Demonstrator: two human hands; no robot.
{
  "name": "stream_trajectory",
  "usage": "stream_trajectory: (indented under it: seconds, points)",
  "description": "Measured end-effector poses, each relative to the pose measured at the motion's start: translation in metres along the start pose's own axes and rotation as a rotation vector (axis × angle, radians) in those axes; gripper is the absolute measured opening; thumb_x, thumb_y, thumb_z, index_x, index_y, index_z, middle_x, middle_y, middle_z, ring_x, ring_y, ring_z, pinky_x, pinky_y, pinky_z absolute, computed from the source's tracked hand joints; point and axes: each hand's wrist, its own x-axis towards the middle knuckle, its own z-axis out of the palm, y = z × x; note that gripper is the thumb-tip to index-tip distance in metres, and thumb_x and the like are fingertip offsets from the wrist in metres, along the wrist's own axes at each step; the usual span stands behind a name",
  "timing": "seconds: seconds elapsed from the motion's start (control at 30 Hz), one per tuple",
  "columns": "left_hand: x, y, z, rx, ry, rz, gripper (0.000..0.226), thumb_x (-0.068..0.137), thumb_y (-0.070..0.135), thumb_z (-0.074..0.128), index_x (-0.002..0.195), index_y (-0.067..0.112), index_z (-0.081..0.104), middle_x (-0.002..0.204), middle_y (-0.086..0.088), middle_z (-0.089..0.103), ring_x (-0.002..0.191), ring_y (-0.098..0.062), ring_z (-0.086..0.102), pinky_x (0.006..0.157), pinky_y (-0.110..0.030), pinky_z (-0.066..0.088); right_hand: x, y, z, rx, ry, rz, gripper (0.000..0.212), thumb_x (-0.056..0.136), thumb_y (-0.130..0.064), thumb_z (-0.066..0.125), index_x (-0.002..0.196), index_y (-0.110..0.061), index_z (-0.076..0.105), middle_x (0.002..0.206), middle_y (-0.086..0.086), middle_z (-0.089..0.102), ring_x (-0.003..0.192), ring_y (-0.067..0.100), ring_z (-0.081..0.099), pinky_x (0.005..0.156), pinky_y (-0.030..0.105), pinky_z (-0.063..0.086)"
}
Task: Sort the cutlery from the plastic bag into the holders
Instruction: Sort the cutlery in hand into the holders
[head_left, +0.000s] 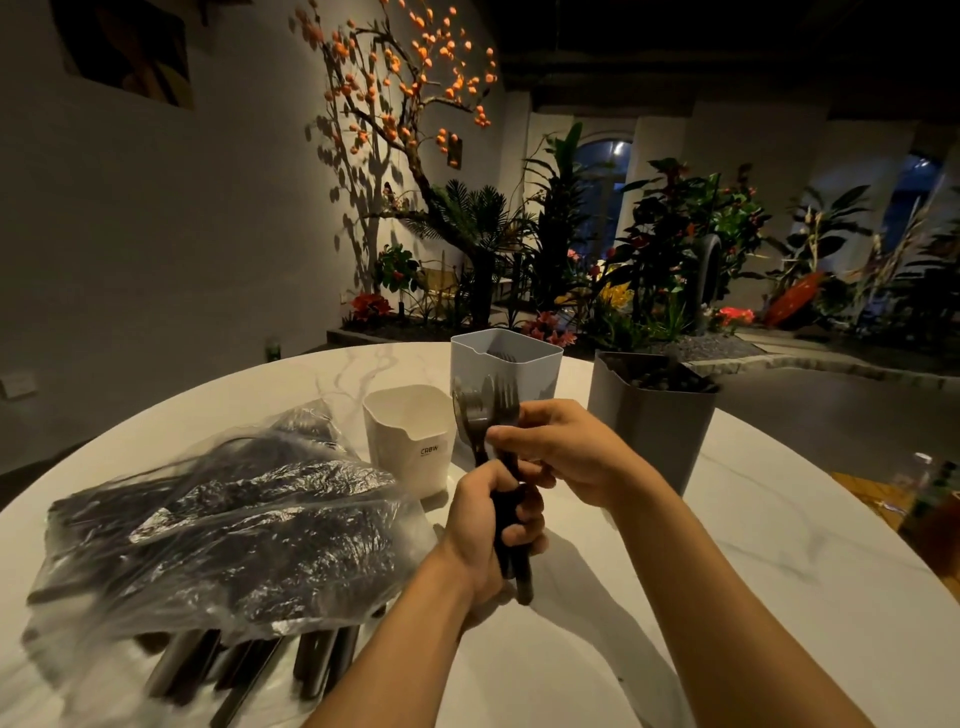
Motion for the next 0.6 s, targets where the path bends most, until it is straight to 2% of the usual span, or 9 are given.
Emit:
stream_trajectory:
  seconds: [0.1,0.23,0.3,0.47,0.53,0.6]
  points:
    - [0.003,-0.002,-0.002,-0.043,0.0,-0.033,0.025,0.082,0.023,0.048,0.095,0.005,0.059,0.063,-0.003,0.042,0.046,-0.012,0.031,0.055,-0.03,0.035,-0.001,-0.001,-0.009,0.082,0.023,0.029,0.006,0.095,-0.009,0.065,0.097,-0.008,0.071,0.083,0.004,0.074,0.076,0.013,0.07,0.062,0.021,0.05]
    - [0.002,-0.002,0.001,-0.047,0.028,-0.057,0.03,0.096,0.023,0.044,0.107,0.002,0.062,0.068,-0.006,0.05,0.051,-0.013,0.038,0.06,-0.031,0.033,-0.005,-0.004,-0.014,0.102,0.066,0.047,0.007,0.096,-0.007,0.063,0.1,-0.005,0.069,0.088,0.006,0.072,0.063,0.002,0.068,0.049,0.013,0.047]
    - [0.003,-0.001,0.003,-0.06,0.049,-0.07,0.034,0.097,0.024,0.046,0.112,0.001,0.064,0.069,-0.007,0.054,0.05,-0.013,0.042,0.059,-0.031,0.034,-0.004,-0.004,-0.017,0.114,0.094,0.05,0.006,0.096,-0.008,0.064,0.099,-0.007,0.069,0.09,0.007,0.072,0.063,0.004,0.067,0.05,0.014,0.045]
    - [0.002,-0.001,0.006,-0.012,0.092,-0.073,0.035,0.101,0.026,0.047,0.122,0.004,0.065,0.072,-0.01,0.061,0.049,-0.014,0.046,0.056,-0.031,0.039,-0.003,-0.004,-0.019,0.085,0.101,0.053,0.013,0.095,-0.011,0.067,0.107,-0.009,0.07,0.097,0.007,0.072,0.082,0.011,0.066,0.065,0.021,0.046]
    - [0.002,-0.001,0.006,-0.003,0.106,-0.07,0.034,0.103,0.026,0.047,0.124,0.005,0.065,0.074,-0.011,0.063,0.048,-0.014,0.046,0.055,-0.031,0.04,-0.002,-0.004,-0.017,0.089,0.172,-0.002,0.015,0.095,-0.011,0.066,0.11,-0.01,0.07,0.103,0.009,0.071,0.094,0.018,0.066,0.07,0.023,0.046]
    - [0.003,-0.001,0.006,-0.006,0.139,-0.066,0.03,0.105,0.024,0.047,0.122,0.006,0.064,0.075,-0.012,0.064,0.048,-0.015,0.047,0.055,-0.031,0.041,-0.001,-0.01,-0.018,0.056,0.325,-0.114,0.012,0.095,-0.013,0.067,0.106,-0.014,0.07,0.101,0.008,0.07,0.093,0.017,0.065,0.067,0.019,0.045]
